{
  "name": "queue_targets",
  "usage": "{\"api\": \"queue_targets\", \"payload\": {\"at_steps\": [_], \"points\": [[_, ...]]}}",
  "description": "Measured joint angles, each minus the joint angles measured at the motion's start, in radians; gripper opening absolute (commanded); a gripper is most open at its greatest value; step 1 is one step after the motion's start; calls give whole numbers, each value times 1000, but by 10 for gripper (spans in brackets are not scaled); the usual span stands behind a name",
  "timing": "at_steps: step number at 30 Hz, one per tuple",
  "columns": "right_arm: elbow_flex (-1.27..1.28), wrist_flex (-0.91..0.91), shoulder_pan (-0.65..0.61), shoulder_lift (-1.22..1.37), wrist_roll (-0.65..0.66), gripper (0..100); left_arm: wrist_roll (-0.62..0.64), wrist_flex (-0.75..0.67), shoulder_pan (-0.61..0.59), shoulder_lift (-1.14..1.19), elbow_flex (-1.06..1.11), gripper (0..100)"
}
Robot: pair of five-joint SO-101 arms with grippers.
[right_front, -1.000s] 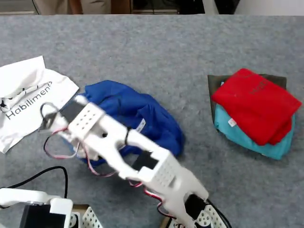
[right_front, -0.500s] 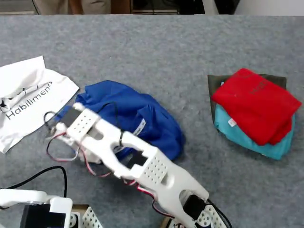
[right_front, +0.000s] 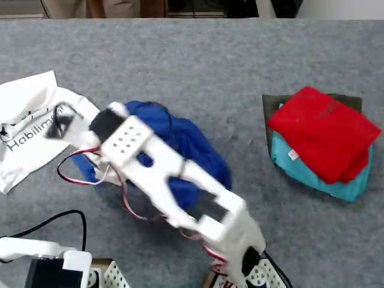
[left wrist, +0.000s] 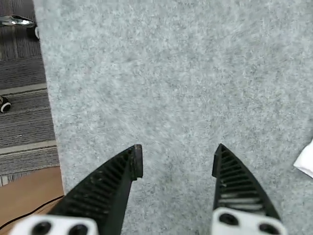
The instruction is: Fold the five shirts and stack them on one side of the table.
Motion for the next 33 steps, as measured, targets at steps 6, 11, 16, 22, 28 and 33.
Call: {"api": "queue_targets", "payload": {"at_steps": [6, 11, 16, 22, 28, 33], "points": [[-104, 0, -114, -351, -51, 5, 0, 0, 21, 0, 37, 243], [-330, 0, -219, -466, -51, 5, 0, 0, 44, 0, 43, 243], [-485, 0, -190, -477, -51, 5, 0, 0, 75, 0, 43, 243], [-493, 0, 84, -338, -52, 5, 11, 0, 121, 0, 43, 243], [-491, 0, 410, -87, -21, 5, 43, 0, 167, 0, 43, 243], [-466, 0, 626, 117, 133, 5, 66, 0, 210, 0, 43, 243]]}}
